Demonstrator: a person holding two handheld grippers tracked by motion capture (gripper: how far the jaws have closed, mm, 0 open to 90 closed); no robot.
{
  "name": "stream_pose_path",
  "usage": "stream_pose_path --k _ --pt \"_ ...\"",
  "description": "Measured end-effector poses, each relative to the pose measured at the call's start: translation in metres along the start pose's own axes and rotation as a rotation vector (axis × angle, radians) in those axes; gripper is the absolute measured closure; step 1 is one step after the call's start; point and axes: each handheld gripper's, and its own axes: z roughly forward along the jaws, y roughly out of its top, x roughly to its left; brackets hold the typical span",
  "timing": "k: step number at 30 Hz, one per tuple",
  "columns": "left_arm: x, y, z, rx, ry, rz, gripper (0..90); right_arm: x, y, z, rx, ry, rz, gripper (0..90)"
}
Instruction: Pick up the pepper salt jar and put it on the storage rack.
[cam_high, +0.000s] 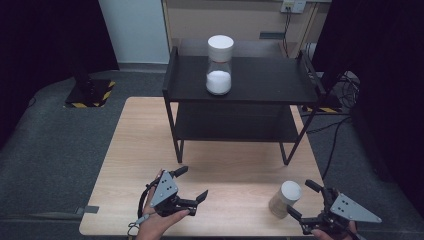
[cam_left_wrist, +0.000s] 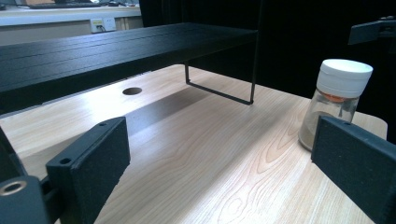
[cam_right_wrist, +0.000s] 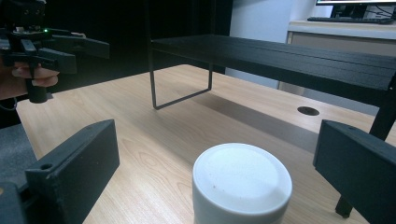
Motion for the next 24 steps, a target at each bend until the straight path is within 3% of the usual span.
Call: stream_pose_path --k 24 --pt "0.002 -0.002 -0.002 0.001 0.009 -0.008 3.6 -0.002 -0.003 0.012 0.017 -0.021 0.012 0.9"
